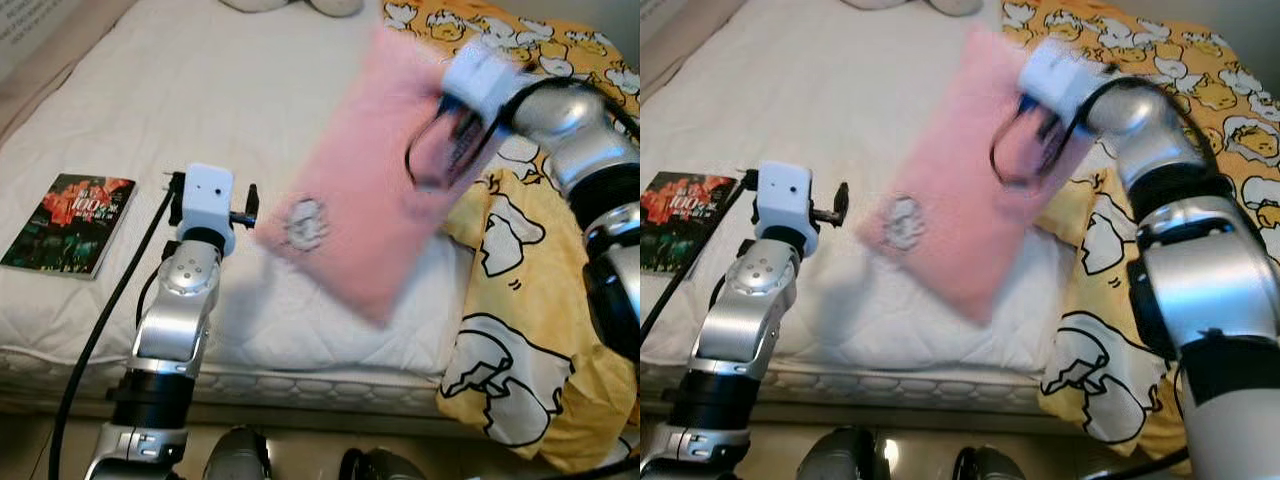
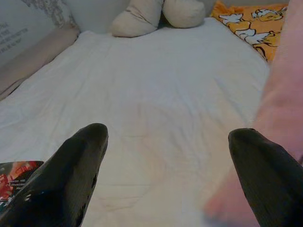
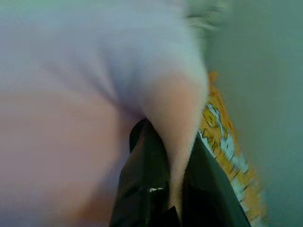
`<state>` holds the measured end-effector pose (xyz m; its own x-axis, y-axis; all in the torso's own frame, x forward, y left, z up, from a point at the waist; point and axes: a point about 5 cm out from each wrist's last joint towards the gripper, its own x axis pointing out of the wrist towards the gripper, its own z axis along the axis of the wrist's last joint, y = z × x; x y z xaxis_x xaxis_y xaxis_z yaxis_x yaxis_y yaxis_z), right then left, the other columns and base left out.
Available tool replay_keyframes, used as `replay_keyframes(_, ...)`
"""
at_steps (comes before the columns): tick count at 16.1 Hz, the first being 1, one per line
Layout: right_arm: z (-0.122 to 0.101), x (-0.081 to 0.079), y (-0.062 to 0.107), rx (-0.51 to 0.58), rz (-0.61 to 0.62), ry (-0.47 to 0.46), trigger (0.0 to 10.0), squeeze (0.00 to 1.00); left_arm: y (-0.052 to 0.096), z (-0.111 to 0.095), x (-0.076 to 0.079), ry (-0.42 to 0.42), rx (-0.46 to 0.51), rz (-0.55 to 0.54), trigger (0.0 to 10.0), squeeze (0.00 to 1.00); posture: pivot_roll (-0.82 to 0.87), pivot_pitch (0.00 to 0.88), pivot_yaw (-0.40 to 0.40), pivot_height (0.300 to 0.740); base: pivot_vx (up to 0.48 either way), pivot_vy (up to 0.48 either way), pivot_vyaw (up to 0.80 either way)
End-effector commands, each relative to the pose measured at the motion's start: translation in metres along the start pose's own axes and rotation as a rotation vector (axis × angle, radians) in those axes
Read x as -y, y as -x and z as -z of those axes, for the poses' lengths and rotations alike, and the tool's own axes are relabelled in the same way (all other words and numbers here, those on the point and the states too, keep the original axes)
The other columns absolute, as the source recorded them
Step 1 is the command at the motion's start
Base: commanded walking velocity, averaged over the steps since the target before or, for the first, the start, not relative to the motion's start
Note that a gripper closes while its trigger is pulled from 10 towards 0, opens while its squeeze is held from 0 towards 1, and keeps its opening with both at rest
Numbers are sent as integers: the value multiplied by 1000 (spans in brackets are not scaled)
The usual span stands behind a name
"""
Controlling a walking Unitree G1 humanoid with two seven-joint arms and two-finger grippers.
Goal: Clean up the room
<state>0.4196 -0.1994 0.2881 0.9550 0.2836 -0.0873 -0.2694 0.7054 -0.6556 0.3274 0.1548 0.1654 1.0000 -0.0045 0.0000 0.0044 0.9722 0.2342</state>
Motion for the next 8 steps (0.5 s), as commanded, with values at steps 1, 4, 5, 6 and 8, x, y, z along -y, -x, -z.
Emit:
replay_keyframes(1,7,24,10,18,153,-218,0,0,3,0,4,-2,-5,14,10000,0,106,74,-76,740,0,0,0)
replay_keyframes(4,48,16,19,-72,184,-410,0,0,1,-1,4,-4,-14,17,10000,0,99,75,-70,740,0,0,0)
replay_keyframes(5,67,6,23,-137,162,-395,0,0,0,-3,5,-7,-13,19,10000,0,98,76,-69,740,0,0,0)
replay_keyframes(6,75,1,25,-169,157,-375,0,0,-1,-4,4,-8,-14,18,10000,0,98,77,-67,740,0,0,0)
replay_keyframes(8,76,-4,23,-172,140,-361,0,0,-2,-3,3,-8,-19,13,10000,0,95,77,-65,740,0,0,0)
